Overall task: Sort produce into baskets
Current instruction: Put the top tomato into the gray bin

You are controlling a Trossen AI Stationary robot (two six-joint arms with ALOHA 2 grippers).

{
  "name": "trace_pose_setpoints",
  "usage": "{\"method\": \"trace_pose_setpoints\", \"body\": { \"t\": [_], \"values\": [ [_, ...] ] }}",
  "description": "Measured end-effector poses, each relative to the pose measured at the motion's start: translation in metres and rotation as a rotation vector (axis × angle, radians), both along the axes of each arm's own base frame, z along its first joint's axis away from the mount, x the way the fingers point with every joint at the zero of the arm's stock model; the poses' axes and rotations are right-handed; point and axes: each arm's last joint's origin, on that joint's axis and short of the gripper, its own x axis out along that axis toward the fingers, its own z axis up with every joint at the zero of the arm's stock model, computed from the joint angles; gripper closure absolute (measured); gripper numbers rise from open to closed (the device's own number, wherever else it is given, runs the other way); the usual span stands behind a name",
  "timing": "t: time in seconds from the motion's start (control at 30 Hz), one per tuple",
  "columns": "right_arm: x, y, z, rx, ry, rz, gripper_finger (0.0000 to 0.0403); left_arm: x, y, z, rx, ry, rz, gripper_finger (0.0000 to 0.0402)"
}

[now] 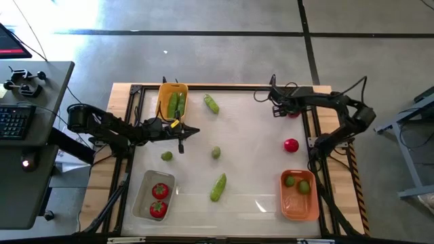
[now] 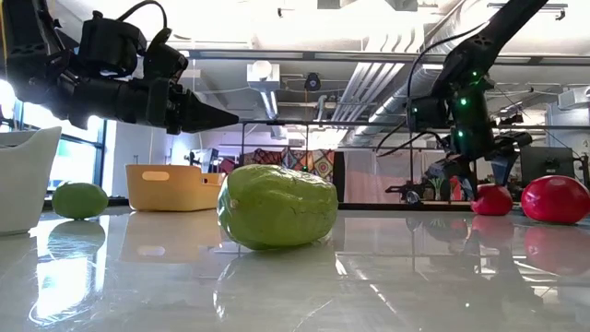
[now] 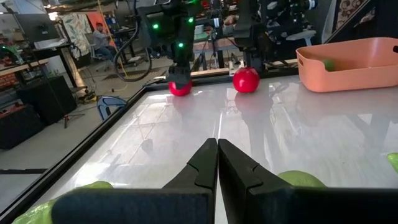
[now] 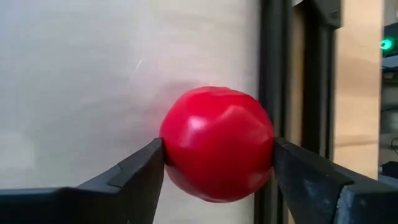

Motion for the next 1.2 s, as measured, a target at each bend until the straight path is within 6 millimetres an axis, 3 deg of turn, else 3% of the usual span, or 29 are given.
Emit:
{"method": "trace_pose_setpoints", "body": {
  "t": [0.17, 0.5, 0.67, 0.93, 1.07, 1.2],
  "values": [
    [0.015, 0.019, 0.011, 0.037, -0.07, 0.088, 0.0137, 0.0, 0.0, 0.0, 0.0, 0.0, 0.0, 0.0401],
    [0.034, 0.061, 0.036, -0.04, -0.181, 0.266, 0.0137, 0.0, 0.0, 0.0, 0.0, -0.001, 0.0, 0.0401],
    [0.051, 0.083, 0.045, -0.104, -0.317, 0.386, 0.0137, 0.0, 0.0, 0.0, 0.0, 0.0, 0.0, 0.0401],
    [0.083, 0.116, 0.042, -0.172, -0.586, 0.645, 0.0138, 0.0, -0.001, -0.002, -0.004, 0.023, -0.019, 0.0401],
    [0.092, 0.129, 0.036, -0.171, -0.724, 0.771, 0.0138, 0.001, -0.011, -0.008, 0.08, 0.088, -0.195, 0.04],
    [0.097, 0.14, 0.033, -0.166, -0.829, 0.879, 0.0138, 0.012, -0.024, -0.005, 0.171, 0.132, -0.237, 0.038]
  ]
}}
